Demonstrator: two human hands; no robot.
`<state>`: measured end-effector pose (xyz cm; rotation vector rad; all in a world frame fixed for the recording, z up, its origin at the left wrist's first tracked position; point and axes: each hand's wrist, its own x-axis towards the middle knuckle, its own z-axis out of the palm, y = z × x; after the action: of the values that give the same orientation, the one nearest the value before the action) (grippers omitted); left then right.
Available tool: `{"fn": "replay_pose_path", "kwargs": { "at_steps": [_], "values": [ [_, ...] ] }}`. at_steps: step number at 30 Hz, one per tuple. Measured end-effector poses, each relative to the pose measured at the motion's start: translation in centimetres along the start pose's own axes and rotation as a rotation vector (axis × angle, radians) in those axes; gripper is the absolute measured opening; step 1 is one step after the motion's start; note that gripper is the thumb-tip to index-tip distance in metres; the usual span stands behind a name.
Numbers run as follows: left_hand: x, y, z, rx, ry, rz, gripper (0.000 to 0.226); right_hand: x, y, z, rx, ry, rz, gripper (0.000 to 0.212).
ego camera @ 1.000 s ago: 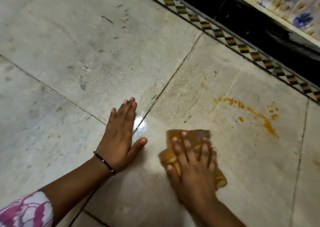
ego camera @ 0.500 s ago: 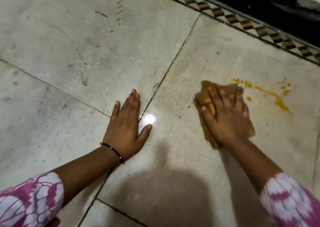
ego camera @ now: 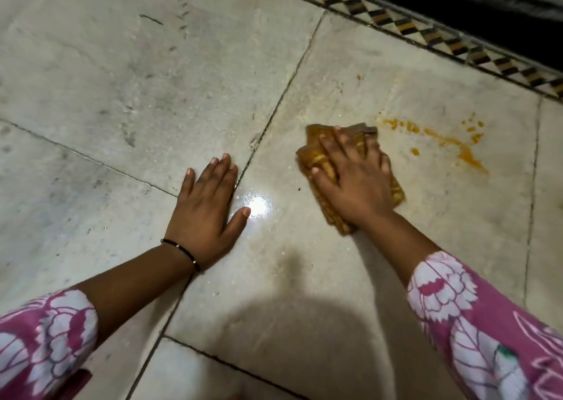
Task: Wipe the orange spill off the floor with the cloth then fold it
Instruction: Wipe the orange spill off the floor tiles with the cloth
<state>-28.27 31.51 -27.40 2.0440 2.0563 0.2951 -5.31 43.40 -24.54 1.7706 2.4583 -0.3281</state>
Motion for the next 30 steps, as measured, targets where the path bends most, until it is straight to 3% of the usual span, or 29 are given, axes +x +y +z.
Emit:
{"fn": "replay_pose_path", "kwargs": {
  "at_steps": [3,6,9,12,16,19,22,26,28,30],
  "values": [
    [-0.1,0.0,0.0,0.007,0.000,-0.009,0.071,-4.5,3.1,0.6,-0.014,0.020,0.192,0.071],
    [0.0,0.2,0.0,0.021,0.000,-0.015,0.071,-11.1,1.6,2.1,-0.056,-0.005,0.262,0.072],
    [0.0,0.6,-0.1,0.044,-0.011,-0.028,0.071,-14.8,-3.6,2.9,-0.008,-0.033,0.154,0.066],
    [0.1,0.3,-0.1,0.042,-0.013,-0.007,0.072,-13.8,-7.1,3.0,-0.012,-0.058,-0.089,0.068],
    [0.0,-0.3,-0.1,0.029,-0.015,0.027,0.073,-7.2,-4.4,1.5,-0.014,-0.107,-0.235,0.071],
    [-0.1,-0.1,0.0,0.012,-0.016,0.010,0.074,-3.5,1.2,0.4,-0.004,-0.056,-0.015,0.071],
    [-0.1,0.5,-0.4,0.000,-0.019,0.006,0.072,-5.3,6.3,0.4,-0.008,0.028,0.227,0.072],
    [0.9,2.0,-1.1,0.008,-0.028,0.290,0.067,-12.3,5.8,1.6,-0.002,0.016,0.422,0.075],
    [2.5,3.1,-1.2,0.018,-0.054,0.438,0.068,-14.1,2.4,2.2,-0.007,-0.022,0.451,0.075],
    [4.8,4.1,-1.1,0.000,-0.085,0.499,0.070,-13.2,-1.0,2.4,-0.025,-0.058,0.285,0.071]
  ]
}}
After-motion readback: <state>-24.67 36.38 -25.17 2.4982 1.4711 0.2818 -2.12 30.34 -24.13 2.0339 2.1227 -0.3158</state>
